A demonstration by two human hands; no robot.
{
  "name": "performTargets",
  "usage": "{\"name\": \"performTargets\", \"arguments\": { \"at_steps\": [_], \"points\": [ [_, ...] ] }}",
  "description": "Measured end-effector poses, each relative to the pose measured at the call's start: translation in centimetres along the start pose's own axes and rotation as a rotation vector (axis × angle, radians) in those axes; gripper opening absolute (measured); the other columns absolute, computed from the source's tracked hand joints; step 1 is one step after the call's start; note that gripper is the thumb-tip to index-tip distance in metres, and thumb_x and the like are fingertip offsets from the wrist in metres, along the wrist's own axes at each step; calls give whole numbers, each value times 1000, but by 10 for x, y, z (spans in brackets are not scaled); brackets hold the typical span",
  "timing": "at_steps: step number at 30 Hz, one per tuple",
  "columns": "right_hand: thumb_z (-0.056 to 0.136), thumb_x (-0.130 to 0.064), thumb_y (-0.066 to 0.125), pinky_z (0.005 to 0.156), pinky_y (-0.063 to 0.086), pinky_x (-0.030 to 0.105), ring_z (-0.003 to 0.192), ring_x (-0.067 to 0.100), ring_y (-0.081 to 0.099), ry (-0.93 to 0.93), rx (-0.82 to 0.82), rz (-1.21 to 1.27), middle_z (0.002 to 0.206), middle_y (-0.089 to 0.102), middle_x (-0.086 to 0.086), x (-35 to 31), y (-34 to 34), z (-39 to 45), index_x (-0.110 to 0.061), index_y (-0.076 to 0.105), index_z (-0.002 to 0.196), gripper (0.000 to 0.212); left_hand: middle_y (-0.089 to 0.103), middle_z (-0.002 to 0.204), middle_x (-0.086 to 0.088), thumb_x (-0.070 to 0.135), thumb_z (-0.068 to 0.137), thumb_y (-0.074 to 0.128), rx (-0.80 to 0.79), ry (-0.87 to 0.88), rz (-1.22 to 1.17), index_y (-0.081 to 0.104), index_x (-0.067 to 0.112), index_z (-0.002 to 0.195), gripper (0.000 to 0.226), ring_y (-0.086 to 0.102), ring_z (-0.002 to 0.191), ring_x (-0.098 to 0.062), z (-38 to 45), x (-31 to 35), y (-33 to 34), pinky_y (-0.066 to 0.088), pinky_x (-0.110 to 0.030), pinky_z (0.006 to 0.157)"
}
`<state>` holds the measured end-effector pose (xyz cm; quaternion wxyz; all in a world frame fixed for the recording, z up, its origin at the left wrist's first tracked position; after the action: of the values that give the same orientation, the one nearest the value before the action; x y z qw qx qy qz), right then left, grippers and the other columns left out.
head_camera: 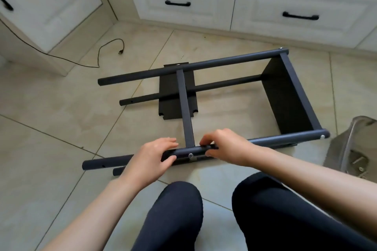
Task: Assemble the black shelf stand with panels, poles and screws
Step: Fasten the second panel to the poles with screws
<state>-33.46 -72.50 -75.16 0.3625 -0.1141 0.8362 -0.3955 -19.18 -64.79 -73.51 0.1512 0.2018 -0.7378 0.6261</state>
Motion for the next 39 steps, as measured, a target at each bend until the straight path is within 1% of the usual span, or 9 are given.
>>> {"name": "performTargets", "arguments": {
  "at_steps": [5, 7, 9, 13, 18, 23, 30, 35, 39],
  "points": [
    [93, -25, 62, 86, 53, 43, 99, 23, 63, 21, 69, -28, 110, 69, 1, -3, 1, -7, -25, 65, 120, 27, 72, 104, 19, 9, 87, 74, 329, -174, -252, 71, 25, 122, 38, 66, 98, 4, -39, -9, -24, 50, -18, 95],
    [93, -23, 62, 87, 53, 42, 100, 23, 63, 18, 84, -26, 111, 69, 0, -3, 1, -8, -26, 65, 119, 27, 75, 83, 12, 8, 87, 75, 427, -344, -438, 76, 22, 103, 22, 71, 80, -1, -54, -18, -25, 55, -23, 85],
    [92, -23, 62, 87, 53, 42, 101, 22, 63, 19, 92, -25, 111, 69, 0, -4, 0, -8, -27, 65, 119, 27, 77, 79, -2, 10, 89, 73, 413, -571, -700, 75, 13, 91, 4, 75, 72, -13, -65, -32, -10, 60, -31, 78],
    [94, -22, 60, 87, 53, 42, 102, 23, 61, 21, 103, -33, 113, 68, -1, -4, 0, -8, -26, 64, 120, 26, 75, 94, -19, 17, 93, 71, 237, -975, -1311, 66, 1, 100, 17, 76, 85, -30, -76, -45, 48, 63, -36, 76],
    [96, -22, 58, 87, 52, 40, 101, 22, 60, 8, 111, -25, 113, 68, -1, -4, 0, -9, -26, 63, 121, 26, 65, 100, -23, 6, 97, 61, 417, -1019, -1836, 57, 0, 95, 8, 65, 98, -35, -54, -38, 64, 49, -47, 95],
    [98, -22, 55, 84, 51, 38, 99, 21, 58, 5, 122, -51, 112, 67, -1, -4, -5, -7, -27, 62, 122, 26, 66, 98, -21, -1, 98, 57, 480, -985, -1931, 56, -2, 101, 3, 65, 95, -33, -41, -43, 71, 48, -54, 100],
    [98, -25, 52, 81, 53, 43, 95, 28, 59, -2, 73, -178, 110, 66, 4, -9, -10, -3, -28, 56, 120, 23, 68, 100, -23, -2, 97, 58, 508, -953, -1900, 46, -2, 134, 38, 66, 100, -35, -37, -43, 64, 51, -53, 88],
    [99, -26, 53, 81, 53, 43, 94, 26, 59, -19, 88, -164, 109, 66, 2, -12, -19, -4, -28, 57, 120, 22, 67, 111, -25, -1, 97, 58, 511, -894, -1870, 43, -3, 140, 45, 65, 109, -38, -33, -41, 53, 51, -55, 97],
    [98, -27, 54, 82, 53, 43, 95, 25, 59, -22, 108, -137, 108, 67, 2, -15, -33, -4, -30, 58, 119, 21, 65, 122, -28, 1, 96, 60, 537, -811, -1837, 47, -1, 134, 40, 67, 110, -37, -28, -38, 32, 56, -49, 81]
  ]
}}
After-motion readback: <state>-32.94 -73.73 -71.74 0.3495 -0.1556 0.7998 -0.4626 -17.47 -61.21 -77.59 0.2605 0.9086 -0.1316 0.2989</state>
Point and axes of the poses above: each hand's wrist, its own z-axis towards the middle knuckle, its own y-axis out of the palm, x = y × z, the point moved 10 cm from there along z, towards the middle knuckle
